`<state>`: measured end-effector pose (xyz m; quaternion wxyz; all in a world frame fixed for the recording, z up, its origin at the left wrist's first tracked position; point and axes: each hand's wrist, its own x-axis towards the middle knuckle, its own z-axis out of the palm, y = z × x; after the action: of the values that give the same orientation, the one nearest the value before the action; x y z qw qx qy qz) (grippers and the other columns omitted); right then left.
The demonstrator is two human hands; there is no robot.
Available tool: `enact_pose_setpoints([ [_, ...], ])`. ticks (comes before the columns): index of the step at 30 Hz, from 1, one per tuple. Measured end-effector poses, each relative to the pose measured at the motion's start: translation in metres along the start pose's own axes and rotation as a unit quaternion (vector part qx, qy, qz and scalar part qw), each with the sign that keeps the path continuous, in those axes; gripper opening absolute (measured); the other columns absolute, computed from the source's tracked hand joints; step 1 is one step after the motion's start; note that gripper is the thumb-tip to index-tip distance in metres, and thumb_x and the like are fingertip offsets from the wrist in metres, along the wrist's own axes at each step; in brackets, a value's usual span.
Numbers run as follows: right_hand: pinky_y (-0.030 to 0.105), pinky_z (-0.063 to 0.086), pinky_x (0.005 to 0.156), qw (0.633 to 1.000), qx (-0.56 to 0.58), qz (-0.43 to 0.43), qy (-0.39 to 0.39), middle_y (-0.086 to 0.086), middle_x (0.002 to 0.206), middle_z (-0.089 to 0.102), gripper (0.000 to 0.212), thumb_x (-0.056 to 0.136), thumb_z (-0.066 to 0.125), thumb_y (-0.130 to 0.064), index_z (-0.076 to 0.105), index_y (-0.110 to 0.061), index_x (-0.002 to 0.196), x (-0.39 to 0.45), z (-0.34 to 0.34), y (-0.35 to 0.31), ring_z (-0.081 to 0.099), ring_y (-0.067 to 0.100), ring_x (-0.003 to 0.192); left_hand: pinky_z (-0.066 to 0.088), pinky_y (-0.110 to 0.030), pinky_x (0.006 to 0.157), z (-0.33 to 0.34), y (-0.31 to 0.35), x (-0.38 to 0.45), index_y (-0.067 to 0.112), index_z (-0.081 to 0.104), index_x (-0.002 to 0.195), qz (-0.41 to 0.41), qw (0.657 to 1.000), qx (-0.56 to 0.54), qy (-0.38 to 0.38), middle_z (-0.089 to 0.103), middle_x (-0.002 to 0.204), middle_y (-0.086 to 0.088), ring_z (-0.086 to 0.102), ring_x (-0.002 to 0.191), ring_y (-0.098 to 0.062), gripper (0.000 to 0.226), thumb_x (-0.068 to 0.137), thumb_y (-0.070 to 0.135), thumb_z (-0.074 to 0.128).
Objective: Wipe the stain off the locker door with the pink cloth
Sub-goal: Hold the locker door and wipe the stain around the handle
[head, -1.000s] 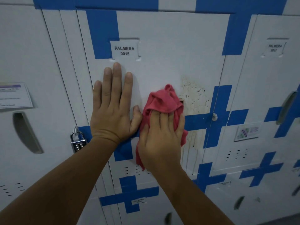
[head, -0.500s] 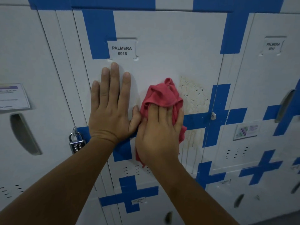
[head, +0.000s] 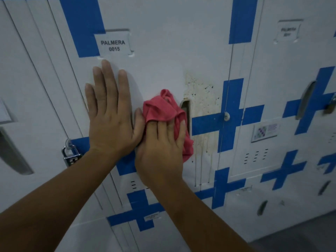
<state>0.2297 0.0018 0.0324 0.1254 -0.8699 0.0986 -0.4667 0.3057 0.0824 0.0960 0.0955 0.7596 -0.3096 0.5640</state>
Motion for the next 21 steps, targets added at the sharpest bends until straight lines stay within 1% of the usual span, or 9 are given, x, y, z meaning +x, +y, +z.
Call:
enact_pose_setpoints([
  [3, 0.053, 0.008, 0.124, 0.999, 0.029, 0.007, -0.016, 0.008, 0.161, 0.034, 0.062, 0.097, 0.049, -0.035, 0.035, -0.014, 0.154, -0.023, 0.01, 0.009, 0.02, 0.026, 0.153, -0.007, -0.049, 0.123, 0.007, 0.007, -0.007, -0.001, 0.015, 0.157, 0.103, 0.995, -0.004, -0.017, 0.005, 0.163, -0.026, -0.005, 0.152, -0.033, 0.069, 0.099, 0.03, 0.038],
  [5, 0.05, 0.007, 0.124, 0.999, 0.019, 0.006, -0.039, 0.008, 0.153, 0.046, 0.057, 0.097, 0.048, -0.038, 0.044, -0.016, 0.149, -0.048, 0.023, 0.025, 0.033, 0.027, 0.148, -0.003, -0.05, 0.124, 0.015, 0.009, -0.017, 0.0, 0.018, 0.157, 0.153, 0.988, 0.023, -0.022, 0.005, 0.163, -0.022, -0.001, 0.152, -0.033, 0.07, 0.097, 0.031, 0.037],
  [7, 0.051, 0.007, 0.124, 0.998, -0.015, -0.017, -0.064, 0.009, 0.147, 0.053, 0.058, 0.093, 0.051, -0.039, 0.044, -0.016, 0.146, -0.07, 0.036, 0.038, 0.043, 0.031, 0.141, 0.0, -0.051, 0.124, 0.022, 0.011, -0.026, 0.0, 0.018, 0.157, 0.159, 0.986, 0.05, -0.021, 0.004, 0.163, -0.021, 0.002, 0.152, -0.034, 0.071, 0.096, 0.032, 0.037],
  [10, 0.056, 0.024, 0.118, 0.997, -0.039, -0.039, -0.06, 0.012, 0.142, 0.058, 0.071, 0.085, 0.068, -0.033, 0.038, -0.012, 0.146, -0.088, 0.05, 0.044, 0.052, 0.034, 0.134, 0.001, -0.05, 0.125, 0.028, 0.013, -0.035, 0.002, 0.015, 0.158, 0.15, 0.986, 0.069, -0.014, 0.001, 0.163, -0.02, 0.001, 0.153, -0.033, 0.071, 0.099, 0.034, 0.036],
  [11, 0.057, 0.025, 0.116, 0.997, -0.038, -0.04, -0.051, 0.012, 0.141, 0.058, 0.071, 0.085, 0.07, -0.033, 0.04, -0.012, 0.146, -0.089, 0.051, 0.044, 0.052, 0.034, 0.134, 0.001, -0.049, 0.125, 0.03, 0.013, -0.036, 0.002, 0.014, 0.158, 0.149, 0.986, 0.072, -0.014, 0.0, 0.163, -0.019, -0.001, 0.153, -0.033, 0.071, 0.099, 0.035, 0.035],
  [15, 0.059, 0.028, 0.118, 0.999, -0.014, -0.013, -0.026, 0.011, 0.146, 0.054, 0.056, 0.096, 0.055, -0.035, 0.048, -0.013, 0.147, -0.091, 0.048, 0.05, 0.045, 0.032, 0.14, -0.002, -0.048, 0.125, 0.031, 0.014, -0.035, 0.003, 0.01, 0.159, 0.142, 0.987, 0.073, -0.019, -0.003, 0.163, -0.018, -0.006, 0.152, -0.031, 0.073, 0.099, 0.037, 0.034],
  [17, 0.064, 0.039, 0.108, 1.0, -0.006, 0.006, -0.007, 0.015, 0.132, 0.064, 0.047, 0.099, 0.048, -0.036, 0.053, -0.012, 0.139, -0.095, 0.048, 0.059, 0.058, 0.037, 0.128, -0.003, -0.048, 0.125, 0.031, 0.016, -0.035, 0.003, 0.008, 0.159, 0.142, 0.987, 0.078, -0.02, -0.003, 0.163, -0.017, -0.006, 0.152, -0.031, 0.075, 0.098, 0.038, 0.034],
  [19, 0.064, 0.051, 0.092, 0.999, -0.021, 0.015, 0.019, 0.017, 0.113, 0.071, 0.042, 0.095, 0.046, -0.035, 0.053, -0.009, 0.127, -0.096, 0.048, 0.069, 0.069, 0.038, 0.106, -0.004, -0.048, 0.125, 0.031, 0.016, -0.034, 0.003, 0.007, 0.158, 0.145, 0.986, 0.083, -0.02, -0.002, 0.163, -0.017, -0.006, 0.152, -0.031, 0.077, 0.097, 0.039, 0.035],
  [21, 0.066, 0.054, 0.085, 0.998, -0.024, 0.038, 0.036, 0.017, 0.117, 0.064, 0.045, 0.089, 0.046, -0.036, 0.047, -0.009, 0.125, -0.093, 0.041, 0.071, 0.065, 0.036, 0.106, -0.005, -0.047, 0.125, 0.031, 0.015, -0.033, 0.003, 0.006, 0.158, 0.146, 0.985, 0.084, -0.021, -0.003, 0.164, -0.016, -0.008, 0.152, -0.031, 0.077, 0.097, 0.04, 0.034],
])
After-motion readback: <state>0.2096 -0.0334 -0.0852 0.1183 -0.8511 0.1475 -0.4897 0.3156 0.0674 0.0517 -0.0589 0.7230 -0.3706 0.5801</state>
